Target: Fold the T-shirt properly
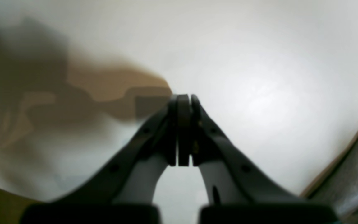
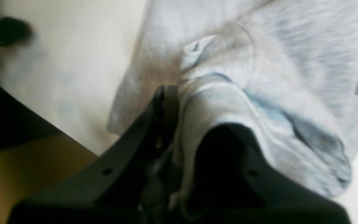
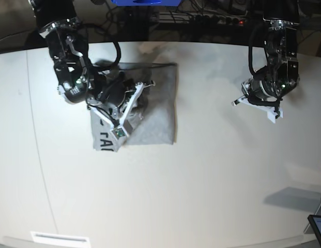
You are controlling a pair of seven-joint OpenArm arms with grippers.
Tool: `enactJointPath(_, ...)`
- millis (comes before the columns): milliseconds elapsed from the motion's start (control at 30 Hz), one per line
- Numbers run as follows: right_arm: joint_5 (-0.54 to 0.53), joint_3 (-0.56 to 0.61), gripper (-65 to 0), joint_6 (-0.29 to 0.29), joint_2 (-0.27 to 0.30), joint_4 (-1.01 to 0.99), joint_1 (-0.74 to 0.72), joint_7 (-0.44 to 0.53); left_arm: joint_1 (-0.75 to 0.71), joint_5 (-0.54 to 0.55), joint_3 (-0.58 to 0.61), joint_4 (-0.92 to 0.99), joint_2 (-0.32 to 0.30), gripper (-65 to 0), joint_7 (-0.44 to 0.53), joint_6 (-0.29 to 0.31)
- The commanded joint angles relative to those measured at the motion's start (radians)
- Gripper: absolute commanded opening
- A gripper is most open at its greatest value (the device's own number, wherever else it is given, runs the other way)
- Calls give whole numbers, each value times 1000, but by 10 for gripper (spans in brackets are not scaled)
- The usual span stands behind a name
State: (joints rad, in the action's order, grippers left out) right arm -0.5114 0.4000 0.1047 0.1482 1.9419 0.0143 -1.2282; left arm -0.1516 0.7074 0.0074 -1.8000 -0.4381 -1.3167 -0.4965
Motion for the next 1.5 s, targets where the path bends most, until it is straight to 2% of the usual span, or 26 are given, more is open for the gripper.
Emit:
enactJointPath(0,17,23,-650,14,-5,17,-14,15,10,1,-7,-19,-15,-650,6,3)
enactJointPath(133,112,101,-650,53,-8,17,-18,15,10,1,-7,-19,-15,-650,6,3)
enactJointPath(267,167,132,-650,53,-9,17,-20,15,10,1,-7,-19,-15,-650,6,3)
enactJointPath(433,248,175,-650,53,-42,17,-30,14,10,1,-7,-17,-15,-650,6,3)
enactJointPath(500,320,239,-650,53,-45,17,-43,12,10,1,-7,-17,-15,-650,4,3)
enactJointPath(633,481,319,-650,53,-94,17,-47,5,-1,1,-7,-17,-15,-650,4,3)
enactJointPath(833,641,446,-650,53,-126,-57,-66,3,-4,1,-7,-16,-15,-650,4,3)
enactJointPath(1133,647,482,-650,54,-127,-154,-99,5,-4,1,-7,-16,-17,-650,4,3)
enactJointPath(1167,647,482,-650,69,-127,-154,-104,5,-4,1,-7,-16,-17,-650,4,3)
enactJointPath(1300,647,526,-650,194,-126,-155,-121,5,-4,1,-7,-16,-31,-650,4,3)
enactJointPath(1367,647,572,-650,206,-124,-157,-132,3,-4,1,-7,-16,-31,-650,4,3)
enactJointPath(1467,647,581,-649,208,-127,-157,-133,3,-3,1,-7,-16,-31,-650,4,3)
